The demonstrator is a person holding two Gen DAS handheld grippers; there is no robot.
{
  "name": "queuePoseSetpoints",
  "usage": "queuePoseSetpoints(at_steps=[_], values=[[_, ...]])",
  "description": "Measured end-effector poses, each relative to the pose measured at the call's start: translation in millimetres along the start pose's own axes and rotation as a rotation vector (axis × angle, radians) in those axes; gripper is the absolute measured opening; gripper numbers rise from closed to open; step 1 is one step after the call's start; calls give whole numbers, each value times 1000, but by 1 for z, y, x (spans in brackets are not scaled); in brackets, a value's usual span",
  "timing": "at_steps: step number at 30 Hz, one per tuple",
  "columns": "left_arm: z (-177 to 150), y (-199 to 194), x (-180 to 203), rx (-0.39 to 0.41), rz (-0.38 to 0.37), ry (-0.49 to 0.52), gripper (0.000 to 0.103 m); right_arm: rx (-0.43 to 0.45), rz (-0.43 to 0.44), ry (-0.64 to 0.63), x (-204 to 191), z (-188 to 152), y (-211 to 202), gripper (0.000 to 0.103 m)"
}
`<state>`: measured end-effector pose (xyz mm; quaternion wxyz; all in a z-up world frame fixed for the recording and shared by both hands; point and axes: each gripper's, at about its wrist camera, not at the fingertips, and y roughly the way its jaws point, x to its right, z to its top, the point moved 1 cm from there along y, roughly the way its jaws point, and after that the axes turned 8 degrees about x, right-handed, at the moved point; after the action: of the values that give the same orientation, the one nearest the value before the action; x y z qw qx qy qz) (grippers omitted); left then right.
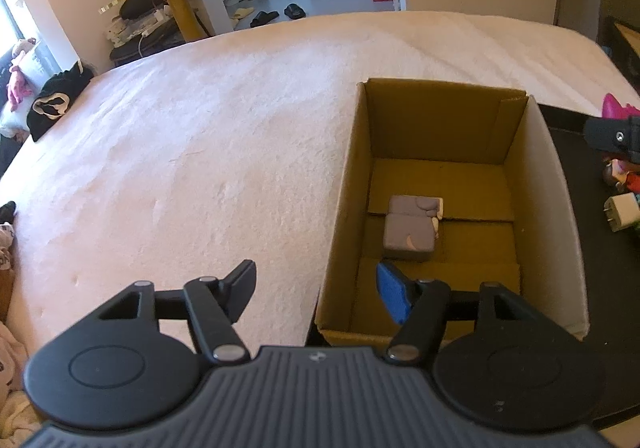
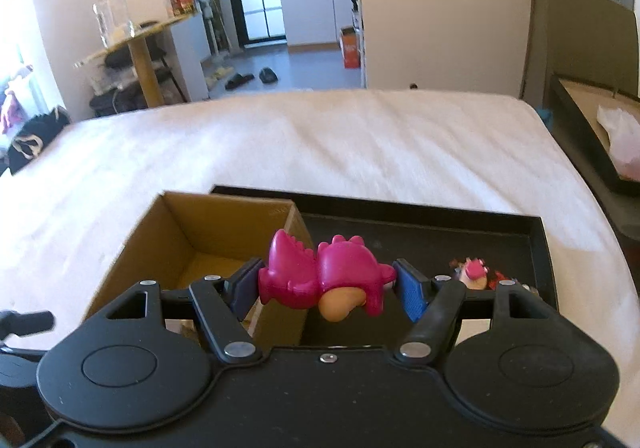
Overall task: Organize rigid objects
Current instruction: 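Carry the pink dinosaur into the box and release it beside the block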
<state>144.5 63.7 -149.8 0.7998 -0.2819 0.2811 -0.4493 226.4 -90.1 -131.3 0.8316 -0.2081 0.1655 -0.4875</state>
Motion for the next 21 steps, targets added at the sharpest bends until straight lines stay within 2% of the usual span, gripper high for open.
queuePoseSetpoints(at_steps=[3,8,12,14,16,21], values=[[-1,0,-3,10,-23,-15,63,12,34,-12,-8,1,0,68],[-2,5,-7,-4,-52,-40,42,2,86,-27,-21,-1,6,68],[-4,9,-8,-11,-75,-48,32,-14,124,-60,-35,-3,12,68],[-5,13,-11,-32,-94,-63,20,-27,137,-79,-43,-6,15,68],[-5,16,-12,-40,-108,-73,13,-39,156,-95,-50,-6,19,68],[-6,20,-13,-41,-123,-80,12,-58,176,-149,-65,-8,24,68]])
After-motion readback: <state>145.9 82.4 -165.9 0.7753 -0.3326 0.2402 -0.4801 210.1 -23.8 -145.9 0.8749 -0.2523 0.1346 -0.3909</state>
